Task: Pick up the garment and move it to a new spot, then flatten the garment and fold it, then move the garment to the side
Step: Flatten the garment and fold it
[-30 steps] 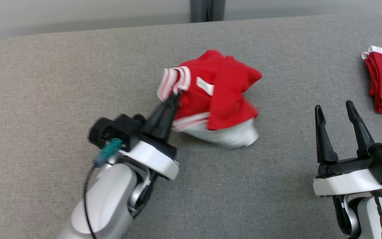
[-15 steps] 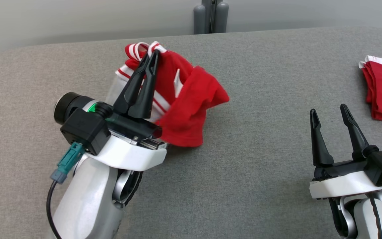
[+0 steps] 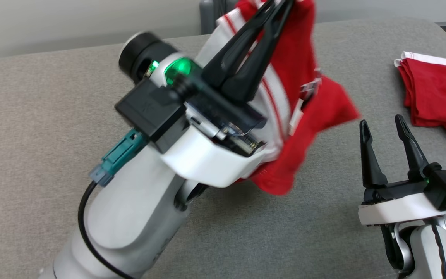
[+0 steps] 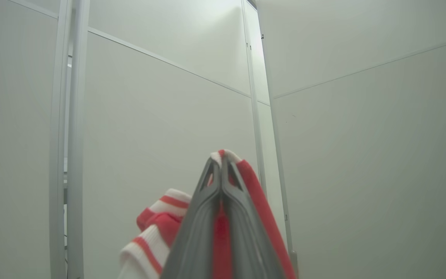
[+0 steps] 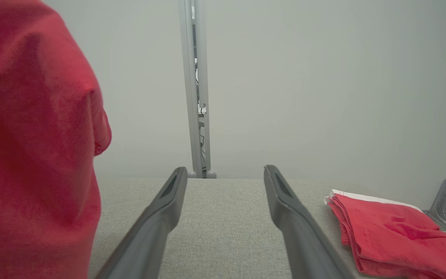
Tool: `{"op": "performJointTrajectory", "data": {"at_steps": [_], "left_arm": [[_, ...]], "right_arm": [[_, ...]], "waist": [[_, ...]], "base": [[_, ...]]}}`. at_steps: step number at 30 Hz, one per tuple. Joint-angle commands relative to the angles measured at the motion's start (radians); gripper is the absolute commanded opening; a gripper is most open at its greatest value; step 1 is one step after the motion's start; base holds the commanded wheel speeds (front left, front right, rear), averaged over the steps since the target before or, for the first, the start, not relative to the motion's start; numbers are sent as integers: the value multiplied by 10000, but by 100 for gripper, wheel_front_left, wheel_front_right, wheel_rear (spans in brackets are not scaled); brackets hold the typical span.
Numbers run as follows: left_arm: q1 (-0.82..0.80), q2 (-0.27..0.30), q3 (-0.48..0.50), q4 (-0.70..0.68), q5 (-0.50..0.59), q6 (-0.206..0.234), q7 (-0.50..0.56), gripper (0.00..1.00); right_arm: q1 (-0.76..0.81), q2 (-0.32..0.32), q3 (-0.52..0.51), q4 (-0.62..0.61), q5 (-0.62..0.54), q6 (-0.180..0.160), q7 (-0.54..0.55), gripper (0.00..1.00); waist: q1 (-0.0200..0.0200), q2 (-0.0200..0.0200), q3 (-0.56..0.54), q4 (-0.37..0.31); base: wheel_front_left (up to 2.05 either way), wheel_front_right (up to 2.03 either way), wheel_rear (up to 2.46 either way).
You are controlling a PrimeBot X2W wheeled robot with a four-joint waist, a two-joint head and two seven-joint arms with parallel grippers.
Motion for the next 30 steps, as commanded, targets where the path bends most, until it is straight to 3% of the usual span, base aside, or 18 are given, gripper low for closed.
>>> {"op": "performJointTrajectory", "data": {"at_steps": [1, 5, 10, 15, 19, 24, 30], "left_arm": [[-431, 39, -121, -30, -157, 138, -41, 0], [-1428, 35, -671, -150, -722, 465, -41, 0], [-2153, 47, -638, 404, -1191, 1062, -28, 0], [-1948, 67, -176, 3053, -1218, 1443, -29, 0], [-1817, 486, 290, 5349, -916, 1582, -29, 0], [-1787, 902, 491, 7895, -837, 1469, -29, 0], [-1624, 1320, 1032, 9476, -962, 1350, -29, 0]], "right_arm": [[-121, -59, 51, 5, 83, 0, -49, 100], [-191, -61, 136, 53, 193, 0, -49, 100], [-263, -59, 144, 63, 270, 2, -49, 100], [-244, -58, 92, 52, 292, 0, -49, 100], [-287, -58, 86, 1, 291, 0, -49, 100], [-342, -59, 103, -40, 219, 0, -50, 100], [-389, -59, 124, -97, 166, 0, -50, 100]], "waist": [[0, 0, 59, -109], [0, 0, 105, -318], [0, 0, 163, -480], [0, 0, 239, -495], [0, 0, 396, -463], [0, 0, 567, -381], [0, 0, 696, -264]], "base": [[0, 0, 0], [0, 0, 0], [0, 0, 0], [0, 0, 0], [0, 0, 0], [0, 0, 0], [0, 0, 0]]}}
